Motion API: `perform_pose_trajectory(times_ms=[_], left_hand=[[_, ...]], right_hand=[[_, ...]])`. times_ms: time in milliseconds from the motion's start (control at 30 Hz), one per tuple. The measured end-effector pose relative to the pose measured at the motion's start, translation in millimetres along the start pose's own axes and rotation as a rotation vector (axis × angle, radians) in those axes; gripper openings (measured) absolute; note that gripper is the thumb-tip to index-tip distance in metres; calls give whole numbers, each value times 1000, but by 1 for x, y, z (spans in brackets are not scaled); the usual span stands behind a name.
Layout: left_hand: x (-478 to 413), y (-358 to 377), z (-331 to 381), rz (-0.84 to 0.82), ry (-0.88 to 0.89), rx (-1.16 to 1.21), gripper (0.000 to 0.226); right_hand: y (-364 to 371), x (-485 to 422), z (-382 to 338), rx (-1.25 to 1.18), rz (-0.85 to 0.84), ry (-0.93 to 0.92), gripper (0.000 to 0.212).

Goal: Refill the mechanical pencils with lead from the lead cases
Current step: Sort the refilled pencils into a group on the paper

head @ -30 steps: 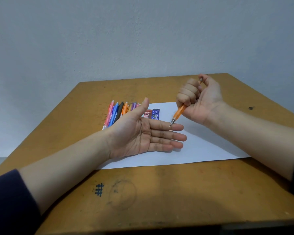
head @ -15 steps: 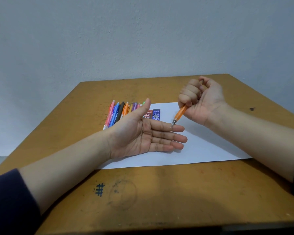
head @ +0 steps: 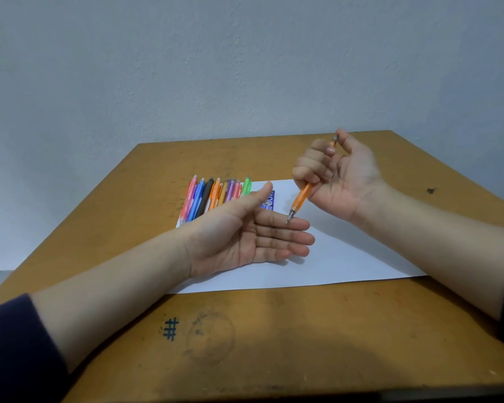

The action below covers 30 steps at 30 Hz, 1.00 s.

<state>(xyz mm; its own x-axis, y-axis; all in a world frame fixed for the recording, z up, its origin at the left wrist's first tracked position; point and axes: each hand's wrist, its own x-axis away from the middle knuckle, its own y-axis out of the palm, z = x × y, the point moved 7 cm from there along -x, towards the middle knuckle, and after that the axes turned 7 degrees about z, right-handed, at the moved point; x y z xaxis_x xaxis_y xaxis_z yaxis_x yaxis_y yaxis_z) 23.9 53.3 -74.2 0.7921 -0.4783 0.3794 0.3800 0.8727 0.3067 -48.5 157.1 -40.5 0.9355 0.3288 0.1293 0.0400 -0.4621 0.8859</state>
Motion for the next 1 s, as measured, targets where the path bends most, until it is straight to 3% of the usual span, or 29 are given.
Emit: perform_pose_trajectory(times_ms=[267,567,867,1000], left_hand=[[2,-13,7,165,85,7,39],[4,-22,16,238,213,45,21],[3,-28,23,282,334,-2,20],[9,-28,30,346,468,-173,20]], right_hand=[[7,0,5,92,-28,-25,58],[7,3,18,435,-31,-28,40],[8,7,14,632,-52,-105,30],[6,8,14,649,-33,-110,29]])
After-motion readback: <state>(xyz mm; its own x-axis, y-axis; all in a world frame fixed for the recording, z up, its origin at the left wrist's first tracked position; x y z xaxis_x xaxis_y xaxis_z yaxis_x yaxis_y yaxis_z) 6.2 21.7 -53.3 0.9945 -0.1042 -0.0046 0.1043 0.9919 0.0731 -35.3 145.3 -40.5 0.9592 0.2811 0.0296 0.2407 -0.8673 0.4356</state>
